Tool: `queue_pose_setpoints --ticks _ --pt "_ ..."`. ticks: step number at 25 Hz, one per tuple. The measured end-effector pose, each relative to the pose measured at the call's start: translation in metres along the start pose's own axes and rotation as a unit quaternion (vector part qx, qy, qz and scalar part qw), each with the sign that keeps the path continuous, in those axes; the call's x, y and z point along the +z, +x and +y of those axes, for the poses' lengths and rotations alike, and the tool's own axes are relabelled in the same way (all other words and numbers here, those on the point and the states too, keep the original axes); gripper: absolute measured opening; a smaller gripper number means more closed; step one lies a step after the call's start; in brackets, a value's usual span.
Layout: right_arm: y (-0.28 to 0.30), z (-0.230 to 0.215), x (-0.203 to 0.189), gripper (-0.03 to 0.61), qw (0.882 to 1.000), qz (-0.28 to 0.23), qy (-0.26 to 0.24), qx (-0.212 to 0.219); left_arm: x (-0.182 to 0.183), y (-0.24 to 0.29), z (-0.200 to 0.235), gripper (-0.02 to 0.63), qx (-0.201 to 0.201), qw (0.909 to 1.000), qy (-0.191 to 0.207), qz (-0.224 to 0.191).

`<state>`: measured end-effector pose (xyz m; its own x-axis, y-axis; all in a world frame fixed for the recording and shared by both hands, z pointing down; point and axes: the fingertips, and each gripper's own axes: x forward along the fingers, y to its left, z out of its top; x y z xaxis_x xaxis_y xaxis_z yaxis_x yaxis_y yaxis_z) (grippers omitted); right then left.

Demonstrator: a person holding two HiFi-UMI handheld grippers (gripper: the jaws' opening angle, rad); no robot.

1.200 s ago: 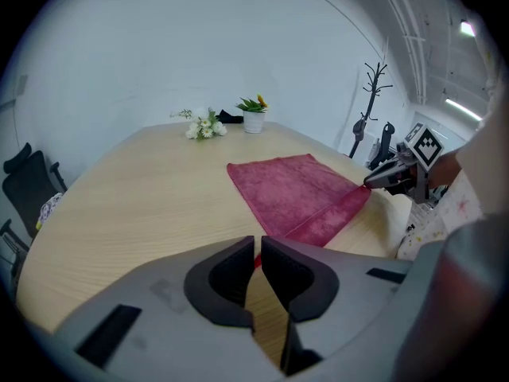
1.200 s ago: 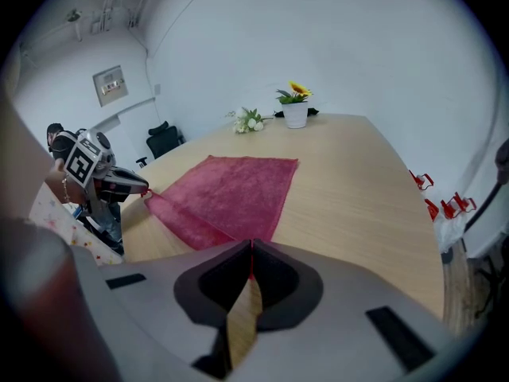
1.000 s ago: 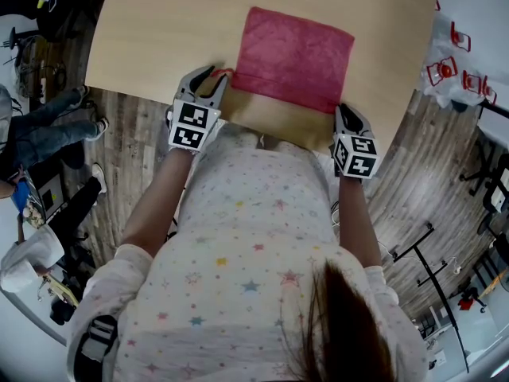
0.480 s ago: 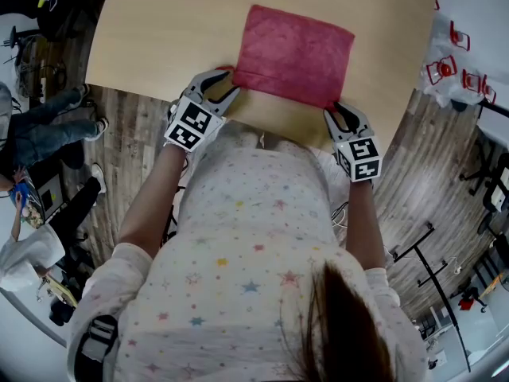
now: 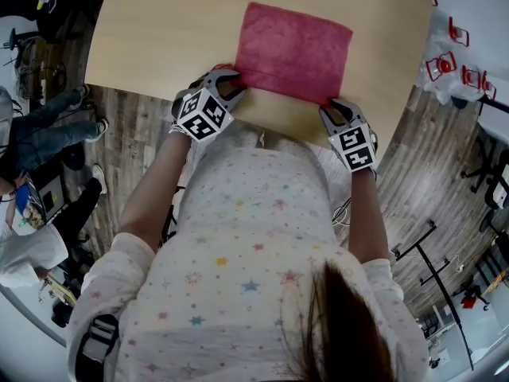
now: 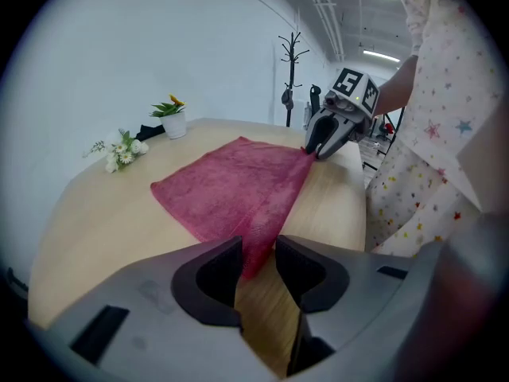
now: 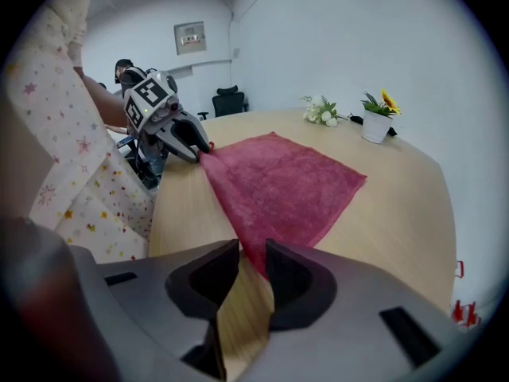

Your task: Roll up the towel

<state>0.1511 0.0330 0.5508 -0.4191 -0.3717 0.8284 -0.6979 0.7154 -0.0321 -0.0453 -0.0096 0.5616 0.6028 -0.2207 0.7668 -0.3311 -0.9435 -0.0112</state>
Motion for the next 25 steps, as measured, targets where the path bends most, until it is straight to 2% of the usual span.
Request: queue_pose_setpoints --ticks 3,5,13,16,19,25 --pt "-0.001 -0.004 -0.001 0.059 1.0 0.003 -0.009 -0.005 -0.002 0.002 0.001 0.114 -0.004 1.0 0.002 0.008" --pt "-0.002 -0.004 -0.001 0.027 1.0 0.005 -0.013 -0.004 -0.003 0.0 0.002 0.052 -0.003 0.9998 0.011 0.015" --pt "-0.015 0.023 -0.013 0.015 0.998 0.031 -0.029 0.055 -0.016 -0.018 -0.028 0.035 -0.042 0.998 0.031 0.035" --pt "-0.021 0.031 -0.019 0.017 0.996 0.039 -0.027 0.077 -0.021 -0.023 -0.043 0.037 -0.07 0.9963 0.017 0.046" --pt "-0.023 0.029 -0.016 0.017 0.996 0.038 -0.019 0.083 -0.018 -0.027 -0.046 0.037 -0.087 0.9953 -0.01 0.041" --pt "-0.018 0.011 -0.002 0.028 0.998 0.017 -0.001 0.06 0.0 -0.031 -0.017 0.037 -0.074 0.9934 -0.087 -0.004"
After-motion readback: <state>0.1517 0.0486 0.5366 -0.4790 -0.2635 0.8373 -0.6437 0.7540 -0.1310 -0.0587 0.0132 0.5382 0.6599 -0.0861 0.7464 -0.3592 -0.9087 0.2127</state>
